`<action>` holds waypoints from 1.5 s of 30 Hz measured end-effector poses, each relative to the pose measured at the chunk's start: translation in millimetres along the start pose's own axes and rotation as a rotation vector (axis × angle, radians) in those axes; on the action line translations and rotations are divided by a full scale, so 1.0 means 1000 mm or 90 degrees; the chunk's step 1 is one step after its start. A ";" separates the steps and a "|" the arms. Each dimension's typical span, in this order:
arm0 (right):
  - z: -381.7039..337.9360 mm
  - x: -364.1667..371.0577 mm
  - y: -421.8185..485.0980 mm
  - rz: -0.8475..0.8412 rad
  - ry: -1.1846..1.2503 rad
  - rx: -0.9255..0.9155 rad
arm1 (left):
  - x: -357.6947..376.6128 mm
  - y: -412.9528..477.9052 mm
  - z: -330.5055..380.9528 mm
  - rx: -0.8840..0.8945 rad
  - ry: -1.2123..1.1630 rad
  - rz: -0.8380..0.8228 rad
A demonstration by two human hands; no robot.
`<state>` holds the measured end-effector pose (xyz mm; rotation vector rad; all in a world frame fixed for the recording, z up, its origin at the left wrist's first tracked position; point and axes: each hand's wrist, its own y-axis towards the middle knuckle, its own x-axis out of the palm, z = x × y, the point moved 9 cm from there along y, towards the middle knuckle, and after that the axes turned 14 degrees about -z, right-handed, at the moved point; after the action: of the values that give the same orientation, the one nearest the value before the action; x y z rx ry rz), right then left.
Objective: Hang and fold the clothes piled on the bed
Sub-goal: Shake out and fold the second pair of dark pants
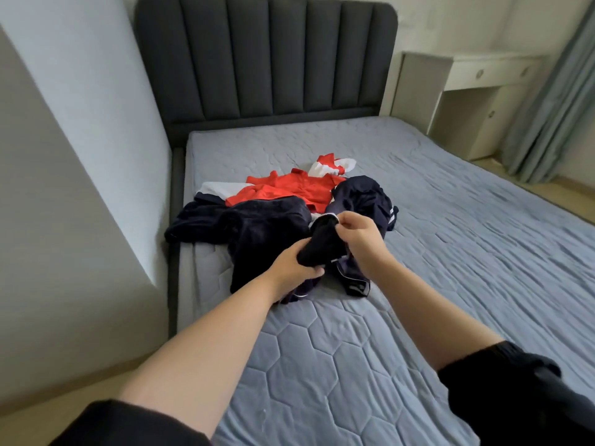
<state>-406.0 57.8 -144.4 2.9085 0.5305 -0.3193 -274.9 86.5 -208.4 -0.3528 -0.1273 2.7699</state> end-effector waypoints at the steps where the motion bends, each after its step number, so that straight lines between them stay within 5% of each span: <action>1: -0.013 0.000 -0.004 0.011 -0.018 -0.020 | -0.002 -0.008 0.008 0.007 0.000 0.031; 6: -0.041 -0.004 -0.023 0.091 -0.102 -0.026 | -0.021 -0.044 0.038 0.026 -0.040 0.172; 11: 0.001 0.040 -0.034 -0.128 -0.389 0.119 | -0.031 -0.092 0.058 0.062 -0.286 0.173; 15: 0.020 0.063 -0.048 -0.128 -0.518 0.156 | -0.045 -0.136 0.063 0.071 -0.416 0.155; 20: 0.001 0.067 -0.056 -0.038 -0.391 0.123 | -0.087 -0.192 0.056 0.035 -0.467 0.345; 23: -0.037 0.073 -0.056 -0.002 -0.349 0.088 | -0.114 -0.216 0.055 -0.007 -0.300 0.449; 25: -0.069 0.080 -0.058 0.020 -0.288 0.050 | -0.118 -0.221 0.064 -0.022 -0.131 0.411; 29: -0.128 0.096 -0.063 0.018 -0.119 -0.014 | -0.086 -0.209 0.076 0.006 0.017 0.131; 32: -0.167 0.111 -0.068 -0.024 -0.048 -0.041 | -0.074 -0.204 0.086 0.034 0.170 0.086; 37: -0.192 0.141 -0.071 -0.143 0.060 -0.082 | -0.079 -0.206 0.098 0.187 -0.087 0.176; 43: -0.159 0.139 -0.065 -0.245 0.323 -0.040 | -0.074 -0.200 0.079 0.130 -0.263 0.230; 45: -0.138 0.124 -0.058 -0.226 0.303 -0.031 | -0.074 -0.200 0.074 0.113 -0.316 0.261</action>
<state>-289.3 180.3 -48.8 2.8252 1.1091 0.3542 -162.1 244.6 -94.3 0.4068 0.0821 3.1828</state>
